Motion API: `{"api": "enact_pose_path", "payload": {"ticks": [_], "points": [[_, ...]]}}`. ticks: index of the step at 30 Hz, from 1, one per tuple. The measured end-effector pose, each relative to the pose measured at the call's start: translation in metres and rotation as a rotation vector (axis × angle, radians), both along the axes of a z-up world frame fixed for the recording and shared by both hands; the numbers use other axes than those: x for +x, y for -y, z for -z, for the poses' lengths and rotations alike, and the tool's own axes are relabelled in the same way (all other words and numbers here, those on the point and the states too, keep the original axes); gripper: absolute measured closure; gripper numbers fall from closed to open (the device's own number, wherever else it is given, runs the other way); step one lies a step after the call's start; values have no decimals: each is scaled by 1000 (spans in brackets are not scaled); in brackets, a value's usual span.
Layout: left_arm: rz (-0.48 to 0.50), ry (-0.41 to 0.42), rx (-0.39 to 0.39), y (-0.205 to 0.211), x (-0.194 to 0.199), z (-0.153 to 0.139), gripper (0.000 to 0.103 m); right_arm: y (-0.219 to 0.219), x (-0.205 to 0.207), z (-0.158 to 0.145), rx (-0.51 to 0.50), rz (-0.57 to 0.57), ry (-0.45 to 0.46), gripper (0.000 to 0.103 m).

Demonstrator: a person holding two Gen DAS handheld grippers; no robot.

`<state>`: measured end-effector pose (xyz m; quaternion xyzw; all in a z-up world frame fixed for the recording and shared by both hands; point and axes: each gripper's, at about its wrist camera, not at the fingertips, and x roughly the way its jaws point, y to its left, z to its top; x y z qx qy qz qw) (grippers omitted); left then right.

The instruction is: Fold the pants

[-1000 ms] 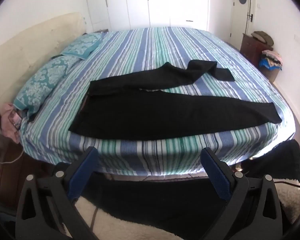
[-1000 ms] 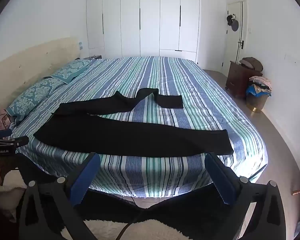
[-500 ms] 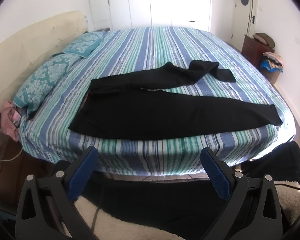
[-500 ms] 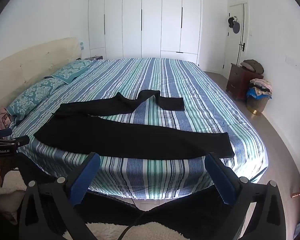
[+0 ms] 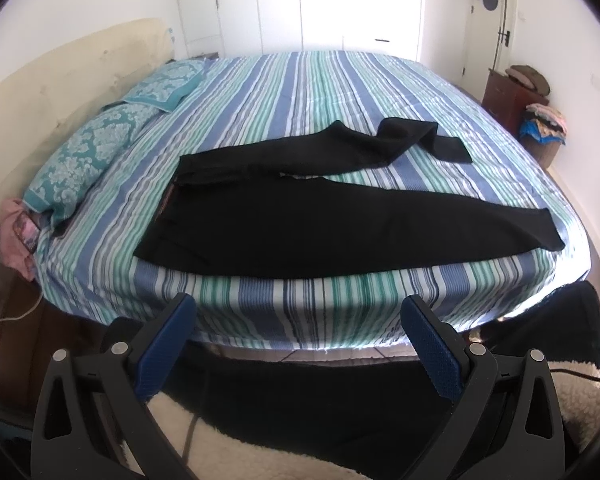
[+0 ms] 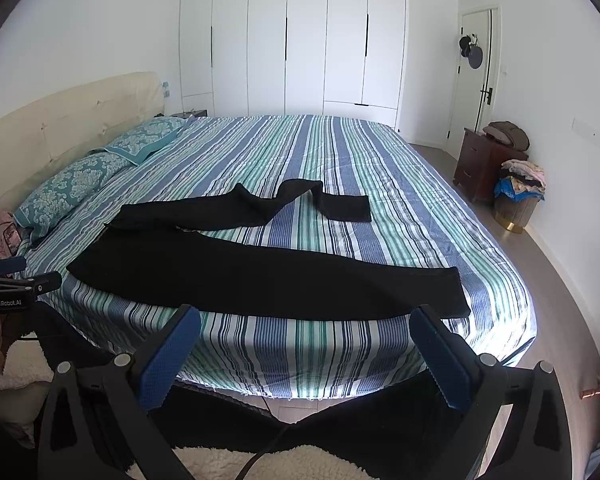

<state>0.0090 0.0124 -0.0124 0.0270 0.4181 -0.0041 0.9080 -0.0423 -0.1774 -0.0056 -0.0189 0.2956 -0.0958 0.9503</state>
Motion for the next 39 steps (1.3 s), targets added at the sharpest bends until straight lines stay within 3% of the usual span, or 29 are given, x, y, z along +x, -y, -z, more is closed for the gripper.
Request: {"api": "enact_pose_path", "payload": {"ticks": [27,39], "points": [[-12,4,-6,-4,0,-3,1,5,1,0,77,-23,19,0],[-15,4,-9,-5,1,-3,1,0,1,1,66,-54,36,0]]}}
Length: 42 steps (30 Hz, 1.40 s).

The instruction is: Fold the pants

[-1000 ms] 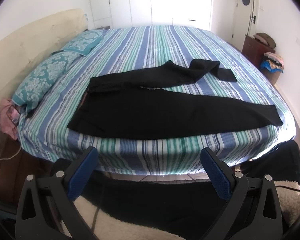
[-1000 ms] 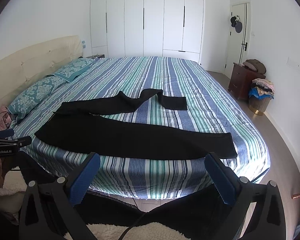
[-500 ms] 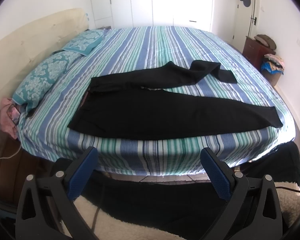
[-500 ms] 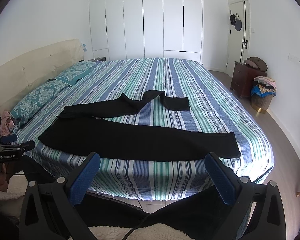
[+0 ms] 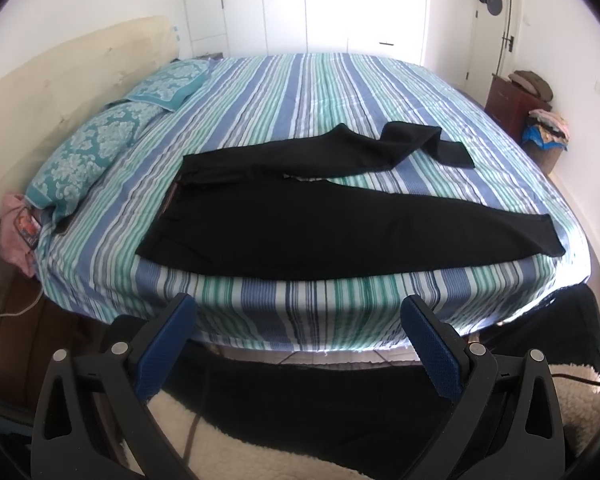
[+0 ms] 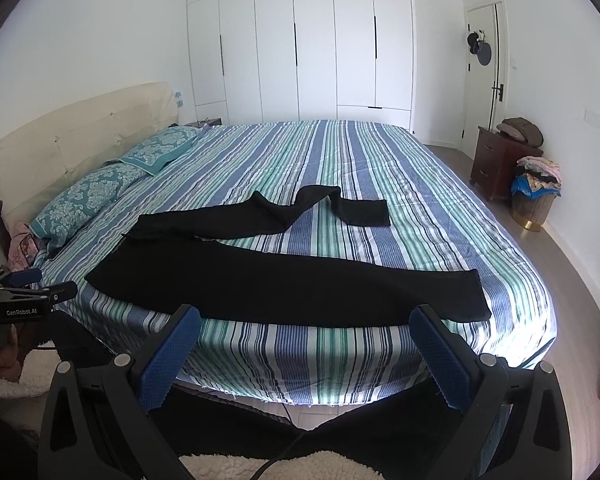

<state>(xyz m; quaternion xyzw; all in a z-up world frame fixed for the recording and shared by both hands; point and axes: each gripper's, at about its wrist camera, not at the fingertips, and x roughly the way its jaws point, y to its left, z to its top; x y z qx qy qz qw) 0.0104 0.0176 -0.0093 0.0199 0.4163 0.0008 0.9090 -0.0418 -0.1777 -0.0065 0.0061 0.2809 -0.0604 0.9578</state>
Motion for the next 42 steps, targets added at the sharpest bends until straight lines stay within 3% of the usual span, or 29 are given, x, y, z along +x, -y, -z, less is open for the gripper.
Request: {"api": "enact_pose_path", "payload": {"ticks": [22,34,42], "points": [[-30,-9,-32,-5,2,3,1,-5,6,1,-57,32,-30,0],[-21,-20,-42,-5,4,7,1,-2,7,0,-85,104,-57,0],[-38,-35,-48,-9,5,9,1,-4,11,3,-159,148,-98,0]]}}
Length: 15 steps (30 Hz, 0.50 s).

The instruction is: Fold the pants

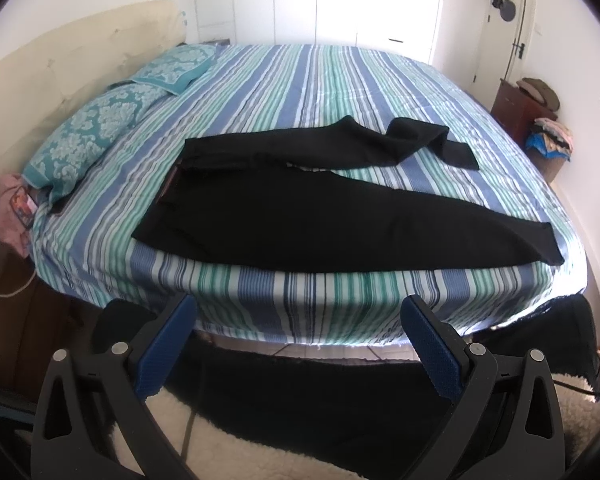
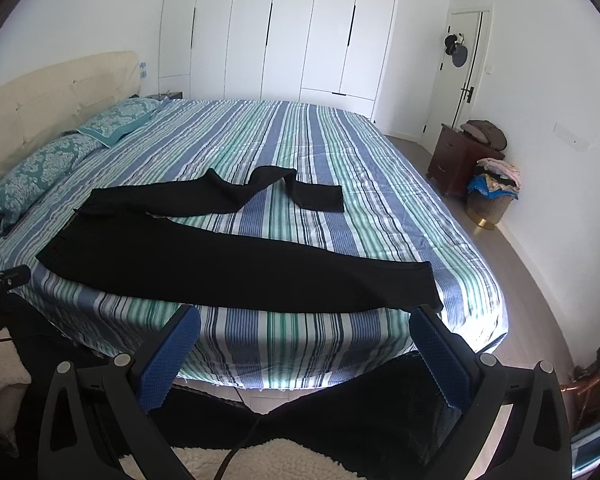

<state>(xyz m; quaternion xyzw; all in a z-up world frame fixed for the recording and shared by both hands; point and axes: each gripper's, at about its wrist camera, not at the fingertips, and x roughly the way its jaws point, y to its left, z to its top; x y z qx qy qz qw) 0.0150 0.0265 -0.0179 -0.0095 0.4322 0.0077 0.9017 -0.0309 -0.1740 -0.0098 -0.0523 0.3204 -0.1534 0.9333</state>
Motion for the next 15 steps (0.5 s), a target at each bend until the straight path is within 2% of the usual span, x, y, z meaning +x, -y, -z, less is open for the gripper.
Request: {"api": "enact_pose_path", "payload": {"ticks": [15], "points": [[25,-59,28,9,6,10,1,8,5,10,-7,41,-60,0]]}}
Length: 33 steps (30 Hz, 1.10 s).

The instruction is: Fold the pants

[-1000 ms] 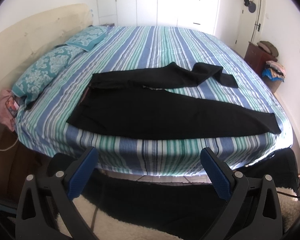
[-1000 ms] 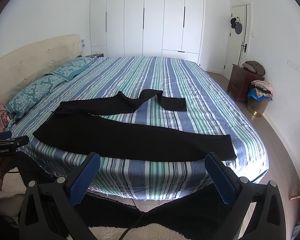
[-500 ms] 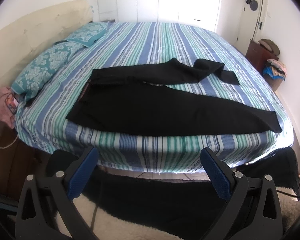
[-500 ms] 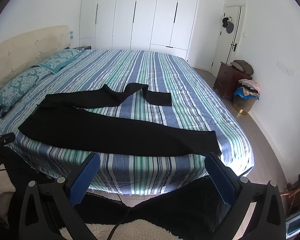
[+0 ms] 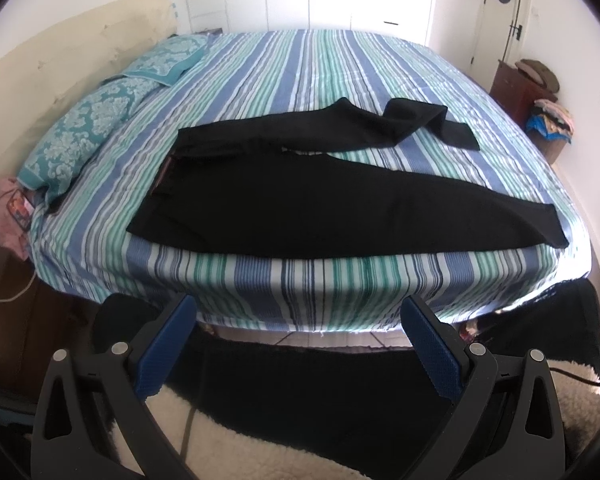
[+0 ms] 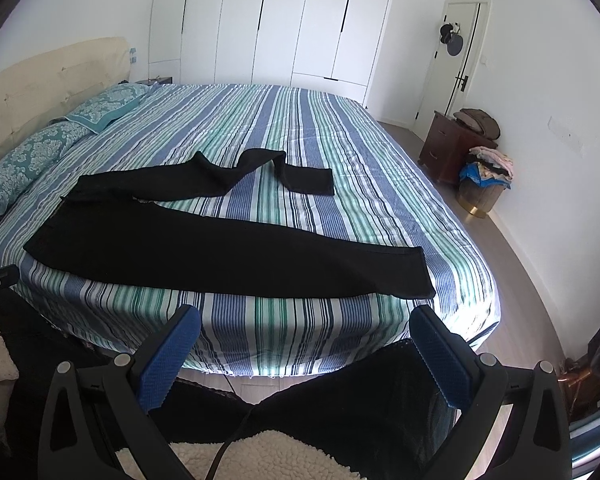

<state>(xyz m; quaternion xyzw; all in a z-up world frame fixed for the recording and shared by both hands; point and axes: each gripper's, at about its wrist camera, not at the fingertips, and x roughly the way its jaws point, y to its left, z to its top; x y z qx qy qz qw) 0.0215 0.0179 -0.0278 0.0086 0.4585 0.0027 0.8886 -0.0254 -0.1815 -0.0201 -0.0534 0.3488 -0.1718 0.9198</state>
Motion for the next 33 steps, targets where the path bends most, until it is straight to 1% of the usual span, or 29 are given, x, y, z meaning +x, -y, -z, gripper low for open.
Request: {"api": "enact_pose_path", "payload": {"ticks": [5,11,14,19,21,22,24,25,27,29,31,33], "points": [[3,-13,2,2,2,3,1,0,5,4,4,4,-16,0],[-5,-20,6,0,8,7,1,3,8,10,34,-1,-25,0],[-19,8,-12,-5,17,4,1,3,14,12,60,-35,-16,0],[-15,71,29,-3,44,-1,1,-1,41,12,118,-127,-4,0],[-12,85,24,-1,58,1,1,-3,54,12,146,-168,12,0],[-10,80,4,0,67,3,1,-3,60,12,172,-187,24,0],[-8,67,-60,3,84,9,1,0,74,14,249,-211,43,0],[-9,63,-81,5,91,12,1,3,82,17,294,-218,49,0],[-5,53,-103,13,107,20,1,8,103,29,380,-220,31,0],[3,50,-82,22,120,28,1,16,124,46,477,-213,-26,0],[15,43,-44,32,130,39,1,22,140,67,548,-178,-106,0],[28,32,-16,37,136,52,1,28,149,84,605,-169,-150,0]]}}
